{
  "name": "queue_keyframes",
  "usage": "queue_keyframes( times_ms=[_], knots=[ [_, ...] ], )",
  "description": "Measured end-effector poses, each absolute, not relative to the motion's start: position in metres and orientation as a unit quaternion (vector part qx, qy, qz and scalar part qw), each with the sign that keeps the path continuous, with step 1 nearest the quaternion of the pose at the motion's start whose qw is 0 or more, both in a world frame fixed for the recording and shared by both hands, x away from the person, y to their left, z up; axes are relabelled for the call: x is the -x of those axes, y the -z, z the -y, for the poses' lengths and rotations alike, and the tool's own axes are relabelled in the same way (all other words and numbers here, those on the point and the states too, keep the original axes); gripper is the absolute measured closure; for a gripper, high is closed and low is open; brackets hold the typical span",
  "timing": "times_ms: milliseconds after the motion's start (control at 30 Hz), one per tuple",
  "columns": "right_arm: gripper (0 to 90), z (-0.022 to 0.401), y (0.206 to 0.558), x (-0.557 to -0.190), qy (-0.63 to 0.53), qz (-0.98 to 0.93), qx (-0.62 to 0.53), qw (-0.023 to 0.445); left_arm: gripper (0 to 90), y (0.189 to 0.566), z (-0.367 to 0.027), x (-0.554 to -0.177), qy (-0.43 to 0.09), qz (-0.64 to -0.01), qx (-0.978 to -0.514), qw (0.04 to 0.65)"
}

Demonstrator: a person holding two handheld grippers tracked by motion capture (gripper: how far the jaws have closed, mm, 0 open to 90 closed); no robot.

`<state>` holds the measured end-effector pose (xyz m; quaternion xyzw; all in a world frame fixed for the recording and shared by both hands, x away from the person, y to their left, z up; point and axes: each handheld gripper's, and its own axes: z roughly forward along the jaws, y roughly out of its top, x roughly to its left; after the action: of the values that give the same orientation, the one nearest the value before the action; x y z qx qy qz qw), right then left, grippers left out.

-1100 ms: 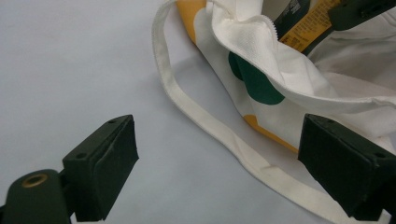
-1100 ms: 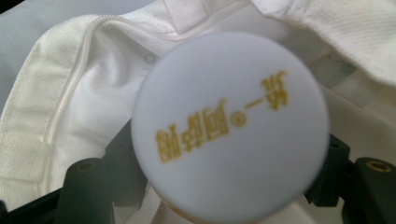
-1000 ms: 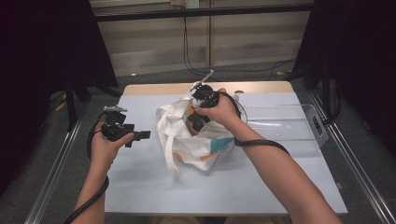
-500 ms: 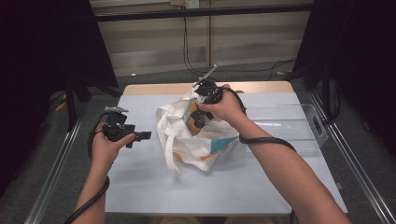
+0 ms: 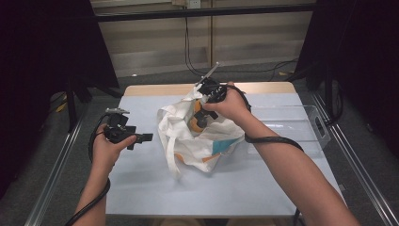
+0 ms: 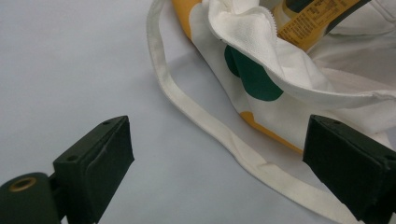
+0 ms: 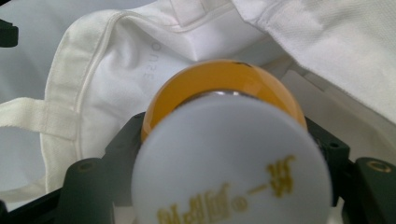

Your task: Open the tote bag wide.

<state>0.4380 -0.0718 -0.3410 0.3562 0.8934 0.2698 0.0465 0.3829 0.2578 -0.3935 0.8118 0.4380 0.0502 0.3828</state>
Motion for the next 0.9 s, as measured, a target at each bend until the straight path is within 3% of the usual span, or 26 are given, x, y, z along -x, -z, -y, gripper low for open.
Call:
queue_keyframes(
  times_ms=[900],
  knots=[
    [30.0, 0.082, 0.317, -0.434, -0.257, -0.900, -0.349, 0.039, 5.1, 0.397, -0.257, -0.380, -0.044, -0.421, -0.825, 0.374]
  ],
)
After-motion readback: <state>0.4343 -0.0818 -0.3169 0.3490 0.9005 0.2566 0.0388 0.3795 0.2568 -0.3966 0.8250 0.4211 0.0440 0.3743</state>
